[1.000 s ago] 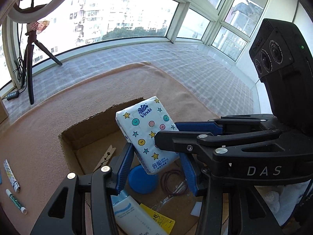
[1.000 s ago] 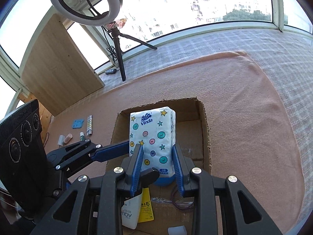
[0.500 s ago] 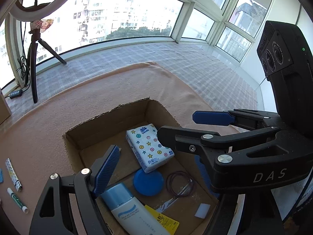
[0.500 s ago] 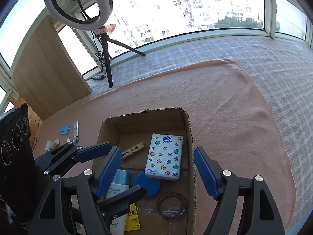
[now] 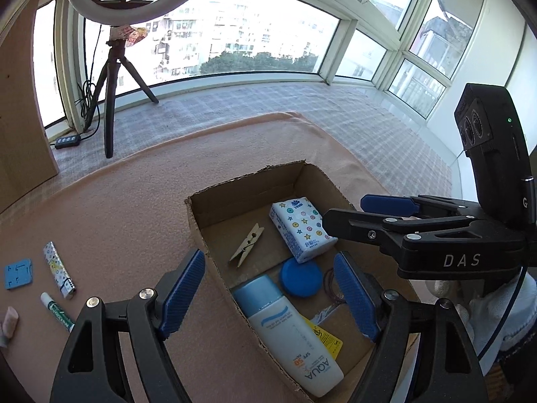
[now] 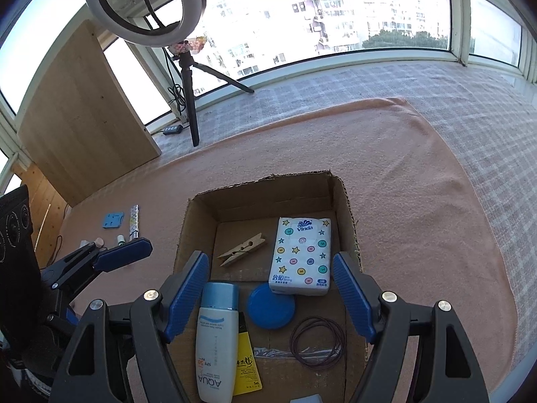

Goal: Organize objects
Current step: 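Grasp the pink-white tube with the left gripper while the right gripper grasps the green menthol stick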

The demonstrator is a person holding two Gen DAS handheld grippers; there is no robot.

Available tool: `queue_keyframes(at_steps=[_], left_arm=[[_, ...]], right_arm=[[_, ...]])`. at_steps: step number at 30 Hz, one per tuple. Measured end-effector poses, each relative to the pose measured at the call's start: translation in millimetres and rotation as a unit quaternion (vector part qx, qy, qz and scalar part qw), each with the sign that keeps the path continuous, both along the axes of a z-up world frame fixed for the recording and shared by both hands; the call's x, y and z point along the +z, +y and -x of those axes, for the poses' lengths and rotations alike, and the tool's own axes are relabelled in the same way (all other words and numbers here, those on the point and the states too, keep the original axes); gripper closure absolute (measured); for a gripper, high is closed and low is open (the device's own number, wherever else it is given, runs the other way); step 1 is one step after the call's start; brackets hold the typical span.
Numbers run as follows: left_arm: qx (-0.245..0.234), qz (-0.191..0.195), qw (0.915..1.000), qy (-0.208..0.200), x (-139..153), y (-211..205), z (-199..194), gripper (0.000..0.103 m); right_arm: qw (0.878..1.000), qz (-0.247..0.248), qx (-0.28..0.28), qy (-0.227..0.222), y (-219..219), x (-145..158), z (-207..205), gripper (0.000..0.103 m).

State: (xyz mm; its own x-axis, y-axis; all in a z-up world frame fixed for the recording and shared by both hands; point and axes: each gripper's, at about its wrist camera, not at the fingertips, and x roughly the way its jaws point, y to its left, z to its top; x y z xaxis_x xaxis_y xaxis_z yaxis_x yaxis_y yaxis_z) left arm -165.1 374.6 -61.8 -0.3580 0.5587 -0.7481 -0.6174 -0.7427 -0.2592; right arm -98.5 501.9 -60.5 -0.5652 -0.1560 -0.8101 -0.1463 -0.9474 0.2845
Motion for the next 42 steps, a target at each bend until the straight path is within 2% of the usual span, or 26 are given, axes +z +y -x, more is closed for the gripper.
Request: queue_keyframes(at_steps=[14, 18, 25, 32, 34, 42], left_arm=[[0.074, 0.006, 0.9972, -0.002, 1.1, -122.8, 4.2, 0.022], [0.101, 0.004, 0.9948, -0.01, -2.5, -164.0, 5.3, 0.024], [0.156, 0.024, 0.9871, -0.023, -16.0, -238.6, 19.1, 0.027], [0.201, 0.056, 0.977, -0.043, -33.5, -304.4, 50.6, 0.029], [0.21, 0.068, 0.9741, -0.051, -39.9, -316.9, 60.2, 0.037], [0.204, 0.105, 0.9715, -0.061, -62.4, -332.7, 82.9, 0.037]], right_arm=[[0.998, -0.007, 0.052, 0.026, -90.5, 11.5, 4.3, 0.03], [0.997, 0.012, 0.066, 0.036, -114.4, 10.9, 7.4, 0.03], [0.994, 0.028, 0.106, 0.0, -157.1, 1.3, 22.1, 0.03], [0.99, 0.039, 0.131, -0.022, -197.7, -10.1, 41.8, 0.03], [0.989, 0.035, 0.139, -0.026, -210.2, -13.6, 49.1, 0.03], [0.984, 0.013, 0.171, -0.052, -248.7, -34.4, 80.0, 0.03]])
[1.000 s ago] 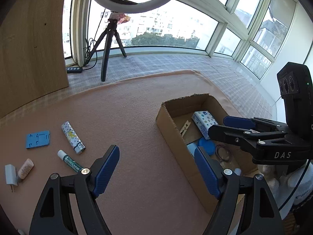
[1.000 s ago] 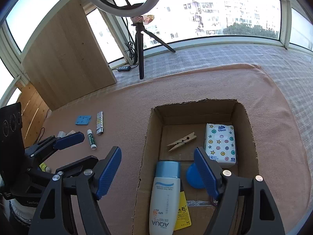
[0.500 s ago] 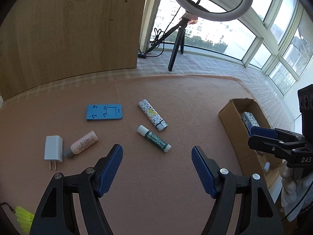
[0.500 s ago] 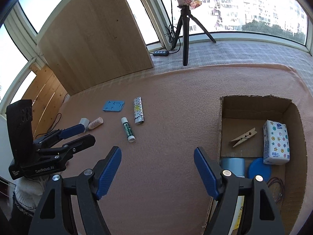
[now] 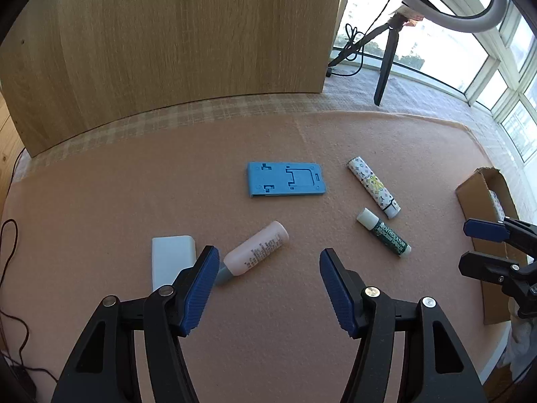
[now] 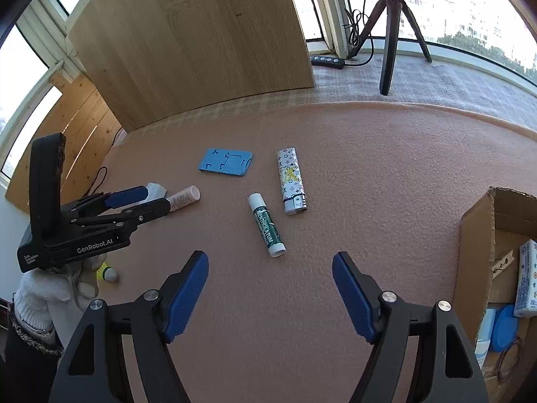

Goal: Organize objects
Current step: 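Grasp the pink-white tube with the left gripper while the right gripper grasps the green menthol stick, then carry the tube and menthol stick into the box and open both grippers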

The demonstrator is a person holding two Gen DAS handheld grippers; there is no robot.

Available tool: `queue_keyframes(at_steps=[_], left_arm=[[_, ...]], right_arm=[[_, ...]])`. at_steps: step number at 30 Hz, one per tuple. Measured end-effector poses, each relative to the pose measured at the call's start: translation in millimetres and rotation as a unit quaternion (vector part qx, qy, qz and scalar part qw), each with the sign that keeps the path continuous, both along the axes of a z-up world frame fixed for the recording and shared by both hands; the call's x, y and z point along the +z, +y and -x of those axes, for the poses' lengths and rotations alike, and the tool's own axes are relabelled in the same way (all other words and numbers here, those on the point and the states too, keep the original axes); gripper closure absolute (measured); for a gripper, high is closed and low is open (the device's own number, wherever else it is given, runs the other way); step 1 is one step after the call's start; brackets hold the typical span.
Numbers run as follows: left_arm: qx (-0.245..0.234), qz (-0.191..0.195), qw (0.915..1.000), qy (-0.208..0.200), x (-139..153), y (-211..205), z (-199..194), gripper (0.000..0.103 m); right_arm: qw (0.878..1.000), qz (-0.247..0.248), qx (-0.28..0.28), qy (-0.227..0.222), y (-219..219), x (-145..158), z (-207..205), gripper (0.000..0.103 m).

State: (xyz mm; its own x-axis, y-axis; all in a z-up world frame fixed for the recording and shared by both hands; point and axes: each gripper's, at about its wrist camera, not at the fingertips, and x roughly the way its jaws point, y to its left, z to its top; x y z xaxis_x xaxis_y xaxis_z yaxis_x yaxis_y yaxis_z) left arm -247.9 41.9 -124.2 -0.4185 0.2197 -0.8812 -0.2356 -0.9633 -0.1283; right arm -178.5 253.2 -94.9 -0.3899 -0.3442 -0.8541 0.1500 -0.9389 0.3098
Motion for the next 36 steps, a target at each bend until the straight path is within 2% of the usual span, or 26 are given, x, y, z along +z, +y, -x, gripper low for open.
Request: queue_keyframes(at_steps=[2, 6, 10, 14, 23, 26, 28, 30, 32, 36], left_arm=[[-0.004, -0.005, 0.9999, -0.008, -6.0, 0.2, 5.2, 0.037], [-0.003, 0.003, 0.9997, -0.023, -18.6, 0.9, 14.6, 0.037], [-0.011, 0.02, 0.9993, -0.03, -29.9, 8.6, 20.7, 0.037], [-0.018, 0.032, 0.9987, -0.036, -37.6, 11.4, 22.2, 0.039], [-0.028, 0.031, 0.9981, -0.045, -40.8, 16.5, 21.4, 0.058], [-0.029, 0.034, 0.998, -0.045, -39.6, 18.9, 20.3, 0.069], [-0.027, 0.034, 0.9981, -0.045, -39.2, 19.6, 20.1, 0.08], [-0.02, 0.029, 0.9984, -0.045, -38.6, 19.1, 20.0, 0.082], [-0.013, 0.02, 0.9987, -0.045, -38.1, 17.3, 18.7, 0.082], [-0.003, 0.006, 0.999, -0.044, -37.6, 15.7, 11.0, 0.082]], right_arm=[[1.0, -0.005, 0.008, -0.007, -7.0, -6.3, 6.3, 0.031], [0.999, -0.018, 0.016, -0.024, -17.1, -19.7, 20.1, 0.043], [0.999, -0.029, 0.021, -0.039, -23.0, -31.5, 29.9, 0.046], [0.998, -0.042, 0.023, -0.048, -26.8, -39.5, 36.6, 0.052], [0.996, -0.054, 0.031, -0.061, -35.8, -52.1, 45.2, 0.06], [0.996, -0.065, 0.033, -0.059, -41.1, -53.8, 45.8, 0.065], [0.995, -0.072, 0.034, -0.058, -44.5, -54.1, 47.0, 0.068], [0.994, -0.082, 0.033, -0.058, -46.5, -55.1, 48.2, 0.079], [0.994, -0.092, 0.035, -0.055, -51.2, -56.1, 49.9, 0.086], [0.994, -0.084, 0.038, -0.057, -51.1, -56.5, 46.4, 0.089]])
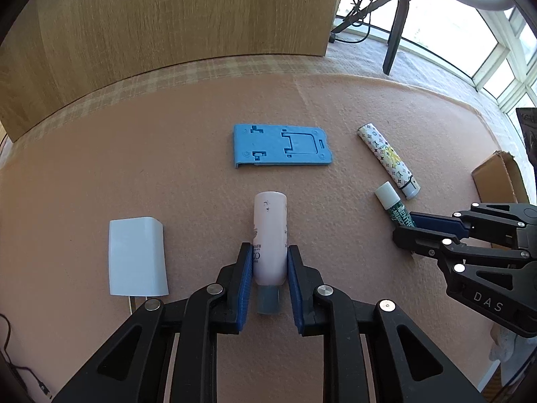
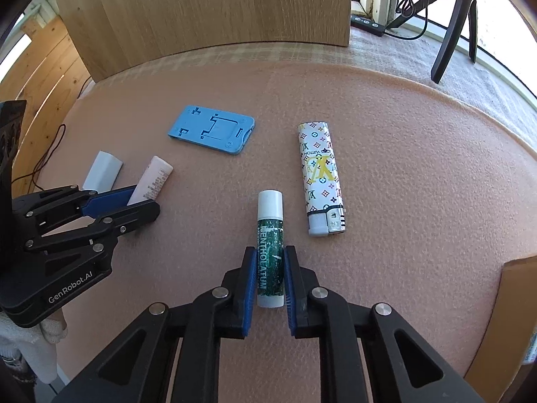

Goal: Organize objects
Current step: 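Carry the tube and menthol stick into the box and open both grippers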

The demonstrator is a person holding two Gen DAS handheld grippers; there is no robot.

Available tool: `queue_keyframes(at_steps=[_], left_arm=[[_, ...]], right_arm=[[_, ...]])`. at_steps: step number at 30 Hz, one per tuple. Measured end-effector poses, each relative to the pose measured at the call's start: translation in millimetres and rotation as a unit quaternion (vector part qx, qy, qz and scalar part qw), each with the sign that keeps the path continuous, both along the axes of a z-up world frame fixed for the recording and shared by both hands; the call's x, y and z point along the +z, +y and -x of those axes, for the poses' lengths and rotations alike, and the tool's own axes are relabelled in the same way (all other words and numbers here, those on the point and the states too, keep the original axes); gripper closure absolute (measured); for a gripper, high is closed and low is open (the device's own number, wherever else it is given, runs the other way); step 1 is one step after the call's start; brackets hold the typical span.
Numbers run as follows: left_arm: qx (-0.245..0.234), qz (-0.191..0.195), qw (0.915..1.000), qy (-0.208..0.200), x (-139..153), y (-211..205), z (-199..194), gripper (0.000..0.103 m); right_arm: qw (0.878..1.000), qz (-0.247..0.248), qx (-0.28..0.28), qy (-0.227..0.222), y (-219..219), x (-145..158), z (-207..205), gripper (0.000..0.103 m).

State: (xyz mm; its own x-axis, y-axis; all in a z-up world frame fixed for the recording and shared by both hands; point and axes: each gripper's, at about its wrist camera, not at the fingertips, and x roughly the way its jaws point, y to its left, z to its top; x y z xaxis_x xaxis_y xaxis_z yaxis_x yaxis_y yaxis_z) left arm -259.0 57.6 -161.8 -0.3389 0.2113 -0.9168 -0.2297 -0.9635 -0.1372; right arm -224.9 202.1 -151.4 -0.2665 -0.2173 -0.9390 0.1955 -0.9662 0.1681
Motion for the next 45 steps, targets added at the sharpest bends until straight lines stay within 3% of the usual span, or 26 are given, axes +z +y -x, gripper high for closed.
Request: queue_keyframes(at_steps=[7, 21, 35, 45], left_arm=[[0.025, -0.035, 0.9991, 0.002, -0.8, 0.5, -33.9, 0.082], [0.022, -0.079, 0.9966, 0.0, 2.4, 28.3, -100.9, 0.082], [-0.054, -0.114, 0.9918, 0.02, 38.6, 102.6, -119.2, 0.082], [-0.156, -0.142, 0.9769, 0.036, 75.7, 196.1, -148.4, 0.082]], right_arm=[[0.999, 0.033, -0.01, -0.001, 13.0, -1.4, -29.1, 0.089], [0.992, 0.102, -0.076, 0.017, 71.4, 18.4, -102.3, 0.089], [0.979, 0.125, -0.143, 0.068, 160.7, 68.8, -173.3, 0.089], [0.969, 0.091, -0.21, 0.094, 232.7, 86.8, -215.9, 0.089]])
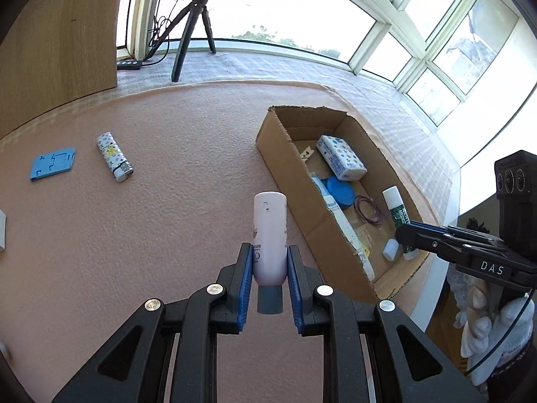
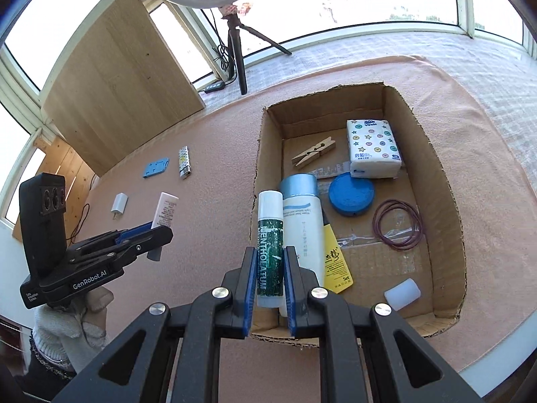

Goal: Organize objects
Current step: 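Carry the tube and menthol stick into the box and open both grippers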

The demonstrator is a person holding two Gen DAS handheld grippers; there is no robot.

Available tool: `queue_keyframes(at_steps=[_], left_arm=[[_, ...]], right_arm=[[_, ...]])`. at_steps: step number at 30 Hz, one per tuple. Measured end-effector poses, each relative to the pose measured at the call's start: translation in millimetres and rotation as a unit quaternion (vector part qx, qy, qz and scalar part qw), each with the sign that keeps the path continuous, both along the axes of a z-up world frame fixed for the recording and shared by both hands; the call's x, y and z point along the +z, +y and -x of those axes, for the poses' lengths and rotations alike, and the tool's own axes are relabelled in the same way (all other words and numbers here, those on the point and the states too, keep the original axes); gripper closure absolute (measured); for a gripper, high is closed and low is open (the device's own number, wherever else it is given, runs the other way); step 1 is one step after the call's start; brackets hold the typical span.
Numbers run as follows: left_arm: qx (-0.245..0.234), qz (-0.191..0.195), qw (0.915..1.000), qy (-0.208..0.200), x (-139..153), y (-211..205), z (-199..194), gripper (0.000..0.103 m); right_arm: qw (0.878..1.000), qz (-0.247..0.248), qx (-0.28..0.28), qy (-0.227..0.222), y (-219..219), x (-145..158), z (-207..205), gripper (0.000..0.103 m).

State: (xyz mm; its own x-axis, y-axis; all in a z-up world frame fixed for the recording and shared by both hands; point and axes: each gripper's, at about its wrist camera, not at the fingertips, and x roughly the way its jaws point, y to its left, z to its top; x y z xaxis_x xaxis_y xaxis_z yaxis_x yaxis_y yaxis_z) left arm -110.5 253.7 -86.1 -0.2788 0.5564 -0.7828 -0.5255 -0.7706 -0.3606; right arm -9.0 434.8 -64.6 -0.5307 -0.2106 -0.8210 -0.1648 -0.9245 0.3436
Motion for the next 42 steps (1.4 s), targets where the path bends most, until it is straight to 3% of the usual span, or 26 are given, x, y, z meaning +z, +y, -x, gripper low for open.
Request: queue_keyframes(at_steps=[5, 13, 24, 26, 27, 28, 30, 39, 42], left_arm=[[-0.052, -0.02, 0.9984, -0.006, 9.7, 47.7, -18.4, 0.082], [-0.107, -0.017, 0.994, -0.015, 5.5, 109.0, -39.5, 0.082], [-0.138, -0.009, 0.9901, -0.022, -4.6, 143.1, -48.2, 0.082], [-0.15, -0.012, 0.9881, -0.029, -4.8, 145.3, -49.5, 0.073], [-0.145, -0.008, 0.989, -0.026, -5.2, 145.3, -49.5, 0.059], [-0.14, -0.009, 0.9899, -0.022, -4.7, 143.7, -49.1, 0.053], [-0.136, -0.012, 0.9903, -0.024, -3.6, 140.5, -46.3, 0.053], [-0.123, -0.01, 0.9922, -0.02, 0.5, 124.8, -42.9, 0.053], [-0.111, -0.01, 0.9935, -0.022, 0.9, 116.1, -42.7, 0.048]], right_arm=[[1.0, -0.011, -0.028, 0.0, 29.8, -1.3, -5.3, 0.089], [0.999, -0.02, -0.042, -0.006, 63.4, -6.5, -3.7, 0.089], [0.999, -0.019, -0.042, -0.006, 76.3, -10.4, -1.1, 0.089], [0.999, -0.013, -0.043, 0.001, 77.7, -9.4, -1.8, 0.088], [0.999, -0.014, -0.049, 0.002, 79.0, -8.7, -2.6, 0.083], [0.998, -0.016, -0.056, 0.006, 80.7, -7.7, -3.7, 0.079], [0.998, -0.019, -0.067, 0.014, 83.3, -4.5, -5.5, 0.058], [0.998, -0.018, -0.059, 0.017, 73.5, 0.6, -0.7, 0.055], [0.998, -0.017, -0.058, 0.018, 66.5, 0.8, 1.5, 0.052]])
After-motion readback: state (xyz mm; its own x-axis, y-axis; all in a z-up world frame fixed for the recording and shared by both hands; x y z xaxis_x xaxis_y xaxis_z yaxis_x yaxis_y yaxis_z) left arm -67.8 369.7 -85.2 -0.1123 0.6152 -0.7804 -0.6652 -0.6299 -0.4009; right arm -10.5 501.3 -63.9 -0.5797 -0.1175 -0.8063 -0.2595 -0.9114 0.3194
